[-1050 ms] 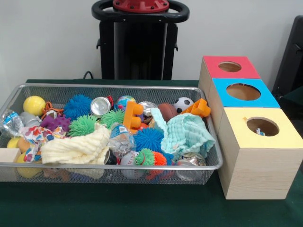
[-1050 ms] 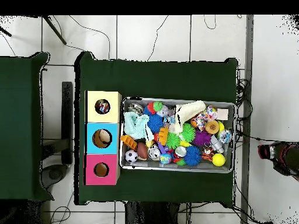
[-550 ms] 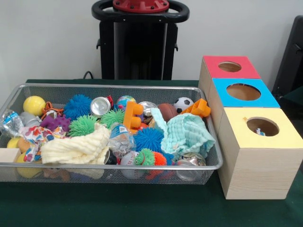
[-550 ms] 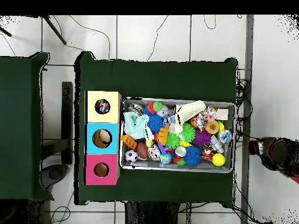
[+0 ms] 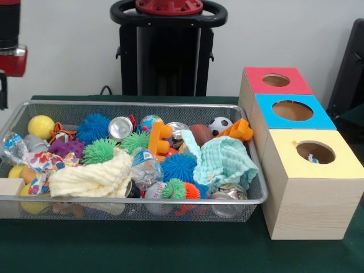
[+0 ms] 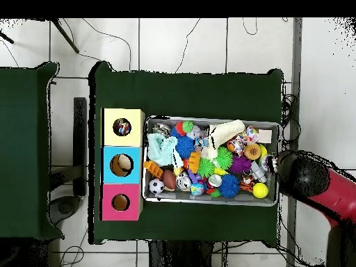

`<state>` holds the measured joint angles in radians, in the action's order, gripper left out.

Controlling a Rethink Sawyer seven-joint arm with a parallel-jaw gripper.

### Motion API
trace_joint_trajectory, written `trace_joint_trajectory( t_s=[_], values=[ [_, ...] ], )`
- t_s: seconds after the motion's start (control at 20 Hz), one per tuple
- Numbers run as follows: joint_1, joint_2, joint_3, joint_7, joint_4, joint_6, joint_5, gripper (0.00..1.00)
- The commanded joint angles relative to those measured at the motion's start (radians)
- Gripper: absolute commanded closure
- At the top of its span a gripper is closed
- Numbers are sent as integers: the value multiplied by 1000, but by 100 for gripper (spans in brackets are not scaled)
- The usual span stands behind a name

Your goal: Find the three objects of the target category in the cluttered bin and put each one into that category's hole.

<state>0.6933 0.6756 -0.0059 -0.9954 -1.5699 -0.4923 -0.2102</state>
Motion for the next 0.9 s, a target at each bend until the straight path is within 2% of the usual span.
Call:
trace_joint_trajectory(
  t_s=[0.05, 0.45, 0.7, 0.9],
  values=[
    [-126, -2, -124, -479, -158, 67, 85, 100],
    [-226, -26, -192, -578, -149, 72, 122, 100],
    [-225, -33, -189, -590, -148, 82, 119, 100],
    [-191, -33, -167, -567, -145, 75, 112, 100]
  ],
)
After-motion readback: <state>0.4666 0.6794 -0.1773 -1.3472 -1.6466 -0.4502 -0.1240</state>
